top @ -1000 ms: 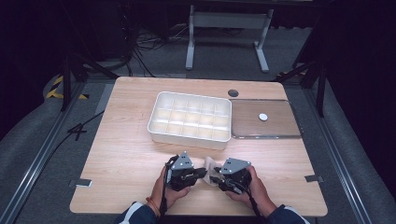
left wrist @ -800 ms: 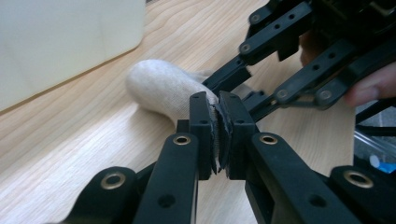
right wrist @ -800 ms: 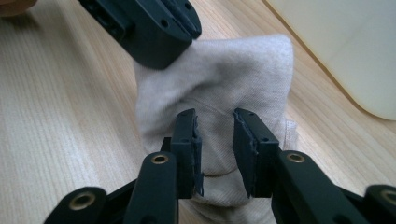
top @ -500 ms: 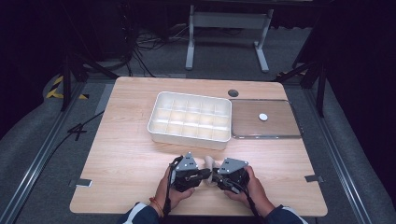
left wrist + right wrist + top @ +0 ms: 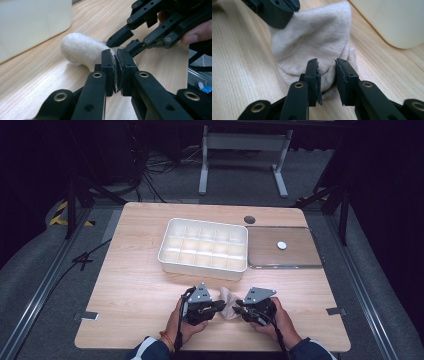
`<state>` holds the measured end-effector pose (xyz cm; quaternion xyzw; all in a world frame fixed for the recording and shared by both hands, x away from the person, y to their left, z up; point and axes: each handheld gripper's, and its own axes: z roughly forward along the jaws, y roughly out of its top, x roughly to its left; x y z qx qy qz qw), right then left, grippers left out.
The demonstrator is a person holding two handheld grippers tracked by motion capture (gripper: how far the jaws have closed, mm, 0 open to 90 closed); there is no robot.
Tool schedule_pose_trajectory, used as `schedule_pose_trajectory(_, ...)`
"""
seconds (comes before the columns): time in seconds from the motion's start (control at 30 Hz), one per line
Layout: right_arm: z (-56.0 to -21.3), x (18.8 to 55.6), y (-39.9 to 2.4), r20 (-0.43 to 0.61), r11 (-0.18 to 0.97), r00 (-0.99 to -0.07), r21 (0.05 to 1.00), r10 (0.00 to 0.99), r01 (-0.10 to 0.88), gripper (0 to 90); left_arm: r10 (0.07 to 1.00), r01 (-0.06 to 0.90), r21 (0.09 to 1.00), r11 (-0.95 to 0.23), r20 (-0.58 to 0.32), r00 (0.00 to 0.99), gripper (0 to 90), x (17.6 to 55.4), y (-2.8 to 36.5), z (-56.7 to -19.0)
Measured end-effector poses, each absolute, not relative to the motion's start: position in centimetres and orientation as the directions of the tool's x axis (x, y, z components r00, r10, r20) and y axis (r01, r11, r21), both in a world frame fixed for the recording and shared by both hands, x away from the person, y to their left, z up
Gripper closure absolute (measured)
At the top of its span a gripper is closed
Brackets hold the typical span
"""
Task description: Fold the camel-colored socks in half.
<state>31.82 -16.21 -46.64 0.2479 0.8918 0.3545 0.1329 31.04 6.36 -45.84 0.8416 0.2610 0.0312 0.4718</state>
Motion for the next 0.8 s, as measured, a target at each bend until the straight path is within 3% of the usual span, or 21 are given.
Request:
schedule_pose_trajectory(0.3, -46.9, 31.6, -15.9, -0.055, 0.616, -0.839, 0.704, 0.542, 0.352, 74.3, 0.44, 0.37, 0.797, -0.478, -0.147, 0.886, 84.3, 30.9, 4.6, -46.6)
schedule_pose_trajectory(0.37, -46.9, 31.8, -16.4, -0.037, 0.597, -0.835, 0.716, 0.549, 0.362, 65.9, 0.444, 0.375, 0.796, -0.476, -0.151, 0.883, 84.2, 31.0, 4.5, -46.7)
schedule_pose_trajectory(0.5, -46.6, 32.0, -17.0, -0.028, 0.595, -0.837, 0.716, 0.546, 0.365, 62.8, 0.44, 0.368, 0.79, -0.49, -0.14, 0.887, 84.2, 30.9, 4.5, -46.6)
schedule_pose_trajectory(0.7, -46.8, 32.1, -16.9, -0.008, 0.602, -0.837, 0.698, 0.547, 0.387, 72.6, 0.429, 0.358, 0.796, -0.487, -0.138, 0.893, 83.9, 31.1, 4.1, -46.8)
schedule_pose_trajectory(0.8, -46.9, 32.1, -16.9, 0.01, 0.593, -0.835, 0.7, 0.551, 0.399, 73.2, 0.434, 0.365, 0.792, -0.489, -0.142, 0.89, 83.5, 31.0, 3.8, -47.0)
